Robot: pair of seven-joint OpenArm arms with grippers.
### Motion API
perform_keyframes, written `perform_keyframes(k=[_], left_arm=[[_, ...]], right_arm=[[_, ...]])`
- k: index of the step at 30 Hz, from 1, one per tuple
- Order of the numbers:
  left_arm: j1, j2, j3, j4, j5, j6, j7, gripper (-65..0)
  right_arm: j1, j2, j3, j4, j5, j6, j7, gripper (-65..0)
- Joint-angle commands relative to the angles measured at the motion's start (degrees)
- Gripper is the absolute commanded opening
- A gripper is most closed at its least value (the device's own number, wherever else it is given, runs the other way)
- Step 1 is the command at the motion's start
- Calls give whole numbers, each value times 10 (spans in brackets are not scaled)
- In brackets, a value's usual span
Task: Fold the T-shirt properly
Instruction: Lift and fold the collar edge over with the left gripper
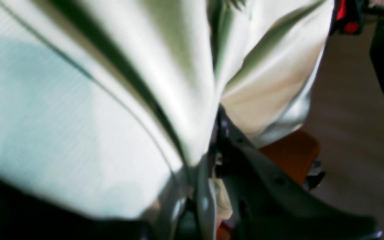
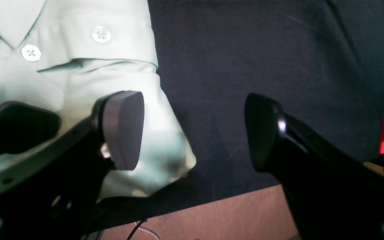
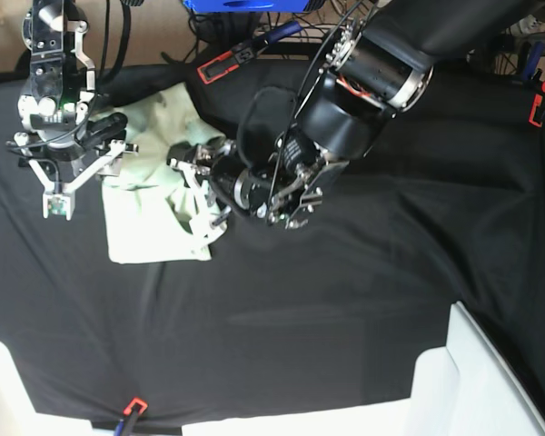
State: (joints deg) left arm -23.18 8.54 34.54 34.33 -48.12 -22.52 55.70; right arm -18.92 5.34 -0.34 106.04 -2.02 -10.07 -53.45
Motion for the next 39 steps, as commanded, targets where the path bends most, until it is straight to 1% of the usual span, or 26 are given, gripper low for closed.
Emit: perform_keyframes(k=[1, 4, 10, 12, 13, 17, 21, 24, 27, 29, 31, 32, 36, 39], left_arm=[[-20, 5, 0, 5, 1, 2, 5, -650], [-51, 5, 0, 6, 2, 2, 43, -650], [-100, 5, 8, 6, 8, 3, 95, -650], [-112, 5, 8, 6, 30, 3, 123, -650], [-117, 5, 8, 6, 46, 3, 135, -650], [-119, 5, 8, 6, 147, 2, 185, -650], [-119, 5, 8, 21, 246, 1, 204, -650], [-117, -12, 11, 77, 331, 1, 219, -650], [-125, -16, 51, 113, 417, 0, 219, -650], [-134, -16, 90, 116, 459, -1, 214, -650], [-137, -14, 120, 119, 478, -12, 207, -650], [-142, -12, 142, 120, 484, -15, 194, -650], [-142, -1, 232, 118, 487, -15, 149, -650], [-142, 1, 280, 121, 492, -13, 123, -650]], right_arm=[[3, 3, 13, 13, -6, -3, 9, -209], [3, 2, 32, 13, -5, -3, 9, -209], [3, 4, 54, 13, -5, -3, 9, -209], [3, 4, 56, 13, -5, -3, 9, -209], [3, 4, 56, 13, -6, -3, 9, -209], [3, 5, 56, 13, -7, -3, 9, -209], [3, 5, 56, 13, -7, -3, 9, -209], [6, 5, 56, 13, -7, -3, 9, -209], [8, 5, 54, 13, -6, -3, 9, -209], [9, 4, 52, 13, -6, -3, 9, -209], [9, 2, 52, 13, -5, -3, 9, -209], [9, 2, 52, 13, -5, -3, 9, -209], [6, 1, 52, 13, -5, -3, 9, -209], [3, 1, 55, 13, -5, -3, 9, -209]])
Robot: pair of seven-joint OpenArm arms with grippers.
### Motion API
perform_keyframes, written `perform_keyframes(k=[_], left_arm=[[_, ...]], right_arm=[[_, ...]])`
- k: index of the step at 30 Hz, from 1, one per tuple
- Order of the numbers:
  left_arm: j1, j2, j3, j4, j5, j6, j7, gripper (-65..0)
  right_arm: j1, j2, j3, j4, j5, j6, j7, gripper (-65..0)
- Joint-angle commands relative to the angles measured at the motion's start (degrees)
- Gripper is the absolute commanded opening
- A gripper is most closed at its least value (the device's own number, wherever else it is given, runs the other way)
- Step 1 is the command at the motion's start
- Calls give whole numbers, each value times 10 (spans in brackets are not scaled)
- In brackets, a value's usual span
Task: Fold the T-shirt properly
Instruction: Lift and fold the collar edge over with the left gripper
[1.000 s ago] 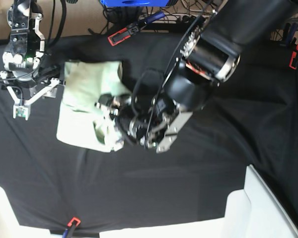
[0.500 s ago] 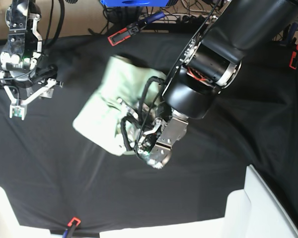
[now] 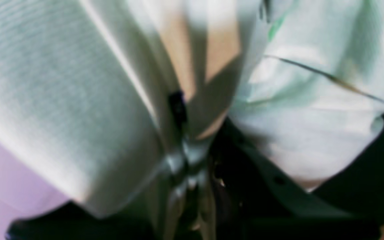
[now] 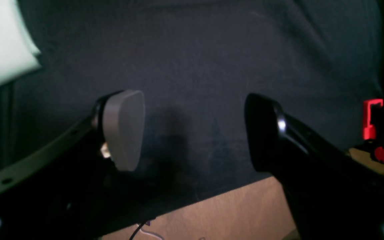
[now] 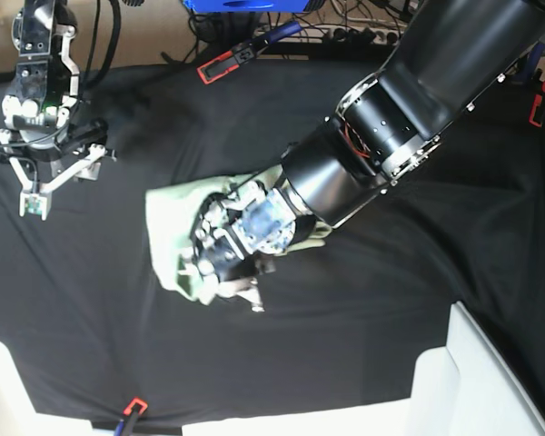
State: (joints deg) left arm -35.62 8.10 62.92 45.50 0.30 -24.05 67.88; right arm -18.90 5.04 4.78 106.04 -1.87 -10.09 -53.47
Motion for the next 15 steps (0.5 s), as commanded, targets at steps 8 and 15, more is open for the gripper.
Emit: perform_keyframes(k=[8, 15], left_arm=[[24, 9, 18, 11, 157, 2, -56, -650], [38, 9, 24, 64, 206, 2, -59, -650]], right_arm=[[-12, 3, 4, 13, -6, -2, 13, -209], [-12, 3, 3, 13, -6, -2, 13, -209]])
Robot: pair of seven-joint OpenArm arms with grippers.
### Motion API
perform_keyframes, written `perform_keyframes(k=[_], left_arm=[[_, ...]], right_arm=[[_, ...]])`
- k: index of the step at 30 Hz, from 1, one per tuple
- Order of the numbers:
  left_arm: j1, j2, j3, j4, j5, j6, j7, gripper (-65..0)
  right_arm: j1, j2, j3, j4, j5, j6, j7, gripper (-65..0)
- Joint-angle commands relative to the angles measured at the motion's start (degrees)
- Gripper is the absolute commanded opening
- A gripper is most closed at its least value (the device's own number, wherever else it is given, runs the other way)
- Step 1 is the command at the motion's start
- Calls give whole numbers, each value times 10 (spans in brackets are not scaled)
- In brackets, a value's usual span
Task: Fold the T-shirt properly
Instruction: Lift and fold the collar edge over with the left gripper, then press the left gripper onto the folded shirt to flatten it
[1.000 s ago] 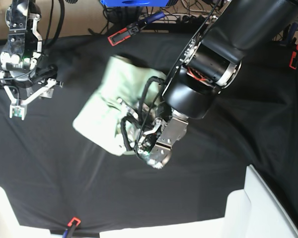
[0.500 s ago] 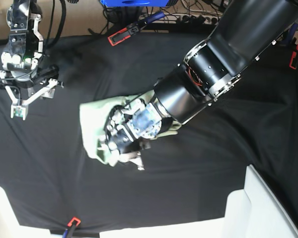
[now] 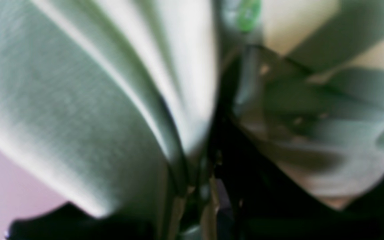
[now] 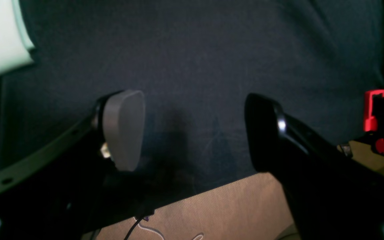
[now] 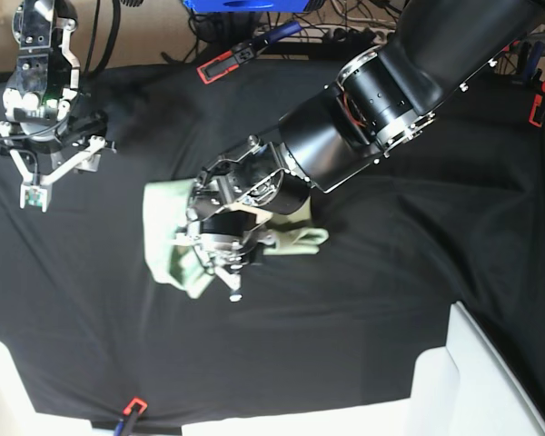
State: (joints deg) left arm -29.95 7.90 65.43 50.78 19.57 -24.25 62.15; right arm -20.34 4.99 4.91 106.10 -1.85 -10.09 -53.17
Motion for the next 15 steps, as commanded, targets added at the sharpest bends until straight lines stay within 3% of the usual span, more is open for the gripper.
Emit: perform_keyframes(k=[1, 8, 15], left_arm=[[-19, 11, -1, 20, 21, 4, -2, -650], [-14, 11, -3, 23, 73, 1, -58, -650], [-14, 11, -7, -11, 72, 1, -58, -650]], right_arm=[[4, 3, 1, 12, -7, -2, 10, -209], [6, -6, 2, 12, -7, -2, 7, -209], [6, -6, 1, 12, -7, -2, 6, -209]])
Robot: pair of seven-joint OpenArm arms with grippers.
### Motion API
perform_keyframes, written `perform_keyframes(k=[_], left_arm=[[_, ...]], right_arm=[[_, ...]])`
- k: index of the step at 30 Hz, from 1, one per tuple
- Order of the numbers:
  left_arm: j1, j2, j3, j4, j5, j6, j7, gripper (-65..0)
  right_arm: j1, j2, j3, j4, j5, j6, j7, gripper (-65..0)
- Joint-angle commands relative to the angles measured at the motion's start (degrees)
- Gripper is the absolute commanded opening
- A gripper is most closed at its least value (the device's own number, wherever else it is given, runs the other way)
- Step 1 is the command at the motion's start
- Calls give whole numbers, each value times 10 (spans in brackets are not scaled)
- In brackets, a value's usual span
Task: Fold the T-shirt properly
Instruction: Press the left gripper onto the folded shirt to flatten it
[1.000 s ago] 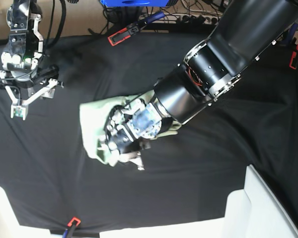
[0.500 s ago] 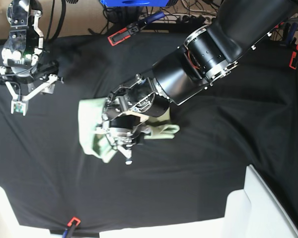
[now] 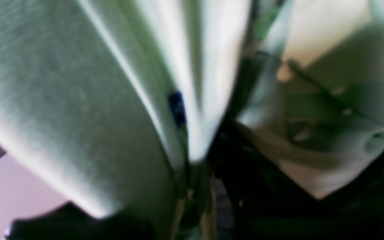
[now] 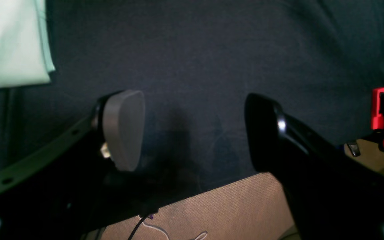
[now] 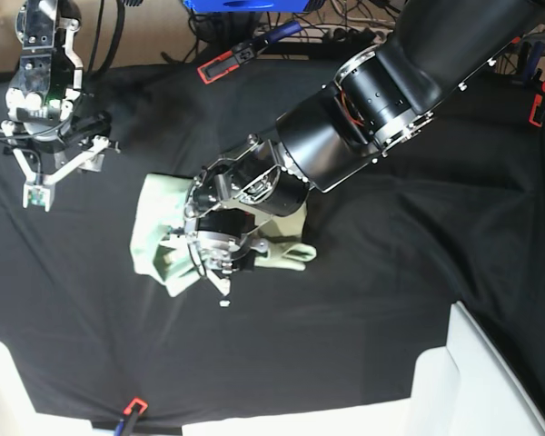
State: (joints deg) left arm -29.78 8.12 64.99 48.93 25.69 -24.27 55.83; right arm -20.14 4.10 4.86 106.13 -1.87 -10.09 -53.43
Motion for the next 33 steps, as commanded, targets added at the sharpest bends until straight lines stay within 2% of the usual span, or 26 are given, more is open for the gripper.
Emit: perform_keyframes(k=[1, 9, 11, 15, 18, 22, 27, 33], left_arm=[[-16, 9, -2, 8, 11, 1, 6, -650], [-16, 9, -3, 7, 10, 1, 7, -650], [-16, 9, -3, 7, 10, 1, 7, -595], [-21, 9, -4, 8, 10, 1, 23, -378], [-35, 9, -12, 11, 10, 1, 28, -280], [-47, 9, -67, 18, 16, 1, 45, -218], [-58, 9, -82, 44, 15, 1, 47, -143], [-54, 9, -84, 112, 14, 1, 48, -143]], right_arm=[[5, 3, 2, 12, -6, -2, 9, -209], [13, 4, 0, 12, -6, -2, 8, -209], [13, 4, 0, 12, -6, -2, 8, -209], [13, 4, 0, 12, -6, -2, 8, -209], [13, 4, 0, 12, -6, -2, 8, -209], [13, 4, 0, 12, -6, -2, 8, -209], [13, 4, -1, 12, -6, -2, 8, -209], [13, 3, -1, 12, -6, -2, 8, -209]])
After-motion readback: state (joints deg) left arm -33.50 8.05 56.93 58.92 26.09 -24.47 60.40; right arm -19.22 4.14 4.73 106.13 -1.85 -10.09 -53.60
